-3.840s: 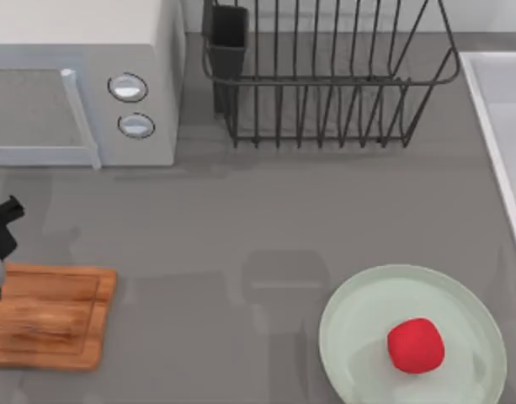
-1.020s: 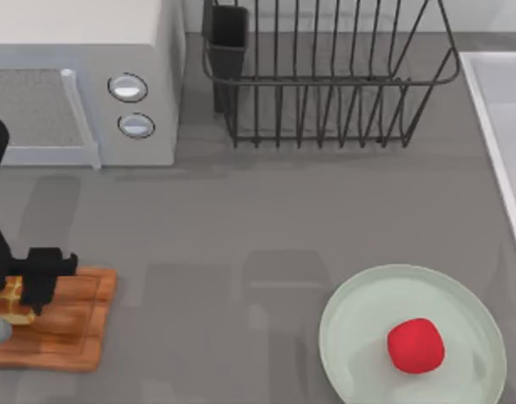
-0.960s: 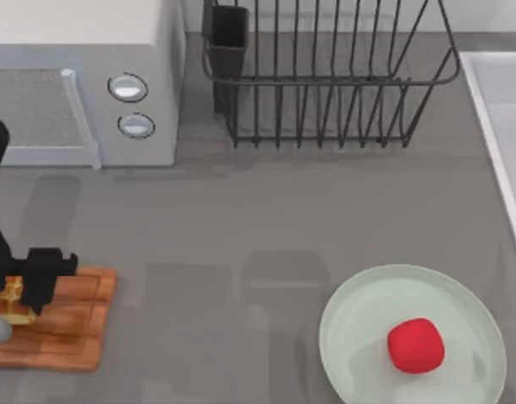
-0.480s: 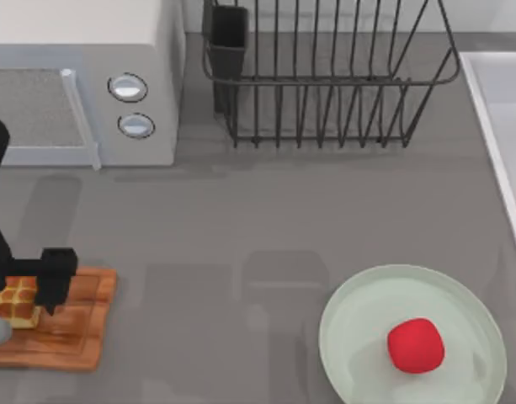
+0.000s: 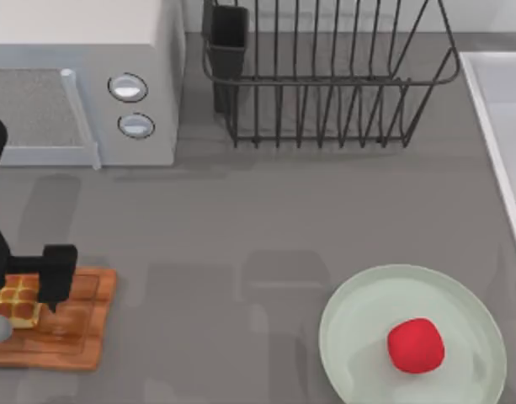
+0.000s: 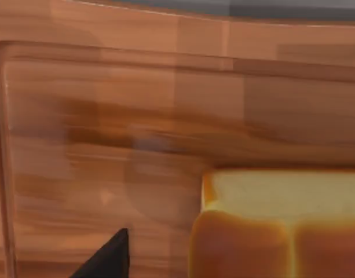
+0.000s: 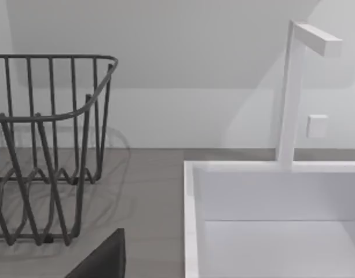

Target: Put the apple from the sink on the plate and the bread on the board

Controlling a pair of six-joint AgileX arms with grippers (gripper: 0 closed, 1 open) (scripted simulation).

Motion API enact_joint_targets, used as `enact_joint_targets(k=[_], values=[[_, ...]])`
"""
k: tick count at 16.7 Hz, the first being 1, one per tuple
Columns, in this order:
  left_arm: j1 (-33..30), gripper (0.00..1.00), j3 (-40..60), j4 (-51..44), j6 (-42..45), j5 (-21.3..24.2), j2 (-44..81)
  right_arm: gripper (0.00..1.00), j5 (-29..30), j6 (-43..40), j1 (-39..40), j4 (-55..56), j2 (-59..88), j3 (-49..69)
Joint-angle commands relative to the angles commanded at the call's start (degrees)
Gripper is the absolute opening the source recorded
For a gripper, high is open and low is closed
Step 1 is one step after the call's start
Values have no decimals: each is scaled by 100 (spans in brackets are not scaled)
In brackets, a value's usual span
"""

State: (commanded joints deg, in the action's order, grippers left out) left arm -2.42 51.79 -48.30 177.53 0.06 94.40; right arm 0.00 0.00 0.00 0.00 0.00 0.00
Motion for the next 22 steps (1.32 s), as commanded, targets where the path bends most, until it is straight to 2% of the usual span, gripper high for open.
enact_joint_targets(k=[5, 10, 15, 22], values=[[180, 100, -207, 426, -983, -23, -575, 100, 0, 0, 0, 0, 0, 0], [399, 100, -662, 1164, -2777, -47, -1571, 100, 0, 0, 0, 0, 0, 0], [595, 100, -1334, 2055, -5192, -66, -2888, 100, 0, 0, 0, 0, 0, 0], [707, 100, -2541, 3254, -9272, -74, -5067, 100, 0, 0, 0, 0, 0, 0]])
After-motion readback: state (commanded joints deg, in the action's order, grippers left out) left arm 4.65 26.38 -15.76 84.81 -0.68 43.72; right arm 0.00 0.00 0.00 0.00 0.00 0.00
